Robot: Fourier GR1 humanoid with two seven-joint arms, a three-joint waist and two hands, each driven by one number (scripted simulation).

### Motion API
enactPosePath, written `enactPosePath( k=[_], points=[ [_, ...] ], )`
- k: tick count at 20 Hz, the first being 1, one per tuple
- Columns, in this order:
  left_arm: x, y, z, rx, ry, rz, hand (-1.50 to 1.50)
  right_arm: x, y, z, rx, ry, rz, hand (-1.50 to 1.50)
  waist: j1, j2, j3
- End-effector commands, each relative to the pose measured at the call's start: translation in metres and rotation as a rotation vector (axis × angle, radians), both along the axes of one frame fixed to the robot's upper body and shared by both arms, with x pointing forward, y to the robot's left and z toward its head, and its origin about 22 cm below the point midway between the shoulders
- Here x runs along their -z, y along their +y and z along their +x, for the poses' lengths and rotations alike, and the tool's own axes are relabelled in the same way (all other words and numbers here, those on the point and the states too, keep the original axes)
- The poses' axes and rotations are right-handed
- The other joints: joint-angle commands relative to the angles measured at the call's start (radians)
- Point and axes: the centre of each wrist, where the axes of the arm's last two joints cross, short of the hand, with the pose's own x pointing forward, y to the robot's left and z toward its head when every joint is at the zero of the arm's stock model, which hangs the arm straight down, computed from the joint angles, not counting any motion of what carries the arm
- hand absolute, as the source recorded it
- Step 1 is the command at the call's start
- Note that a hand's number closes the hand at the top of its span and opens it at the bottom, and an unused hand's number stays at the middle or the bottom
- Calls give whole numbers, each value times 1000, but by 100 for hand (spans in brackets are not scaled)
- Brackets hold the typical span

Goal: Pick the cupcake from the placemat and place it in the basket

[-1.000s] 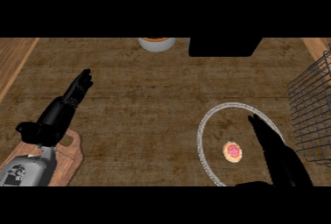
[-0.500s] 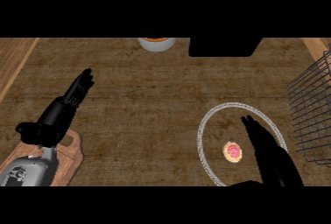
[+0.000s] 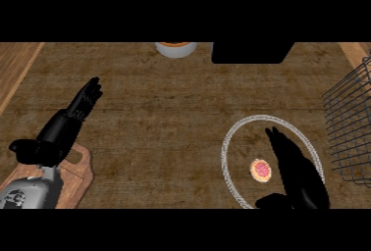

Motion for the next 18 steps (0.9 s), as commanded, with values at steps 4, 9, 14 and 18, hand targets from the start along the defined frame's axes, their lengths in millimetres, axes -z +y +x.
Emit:
enactPosePath(
  k=[4, 9, 14, 18],
  points=[
    [1, 10, -8, -5, -5, 8, 0, 11, 4, 18, 21, 45, -21, -150, 2, 0, 0],
    [23, 15, -5, -5, -3, 4, 0, 28, 0, 12, 45, 74, -28, -150, -1, 0, 0],
    [13, -8, -9, -2, 0, 5, 0, 44, 11, 11, 35, 115, -26, -150, 0, 0, 0],
    [17, 9, 3, -5, -4, 5, 0, 49, -6, 13, -7, 153, -11, -150, -1, 0, 0]
  ],
)
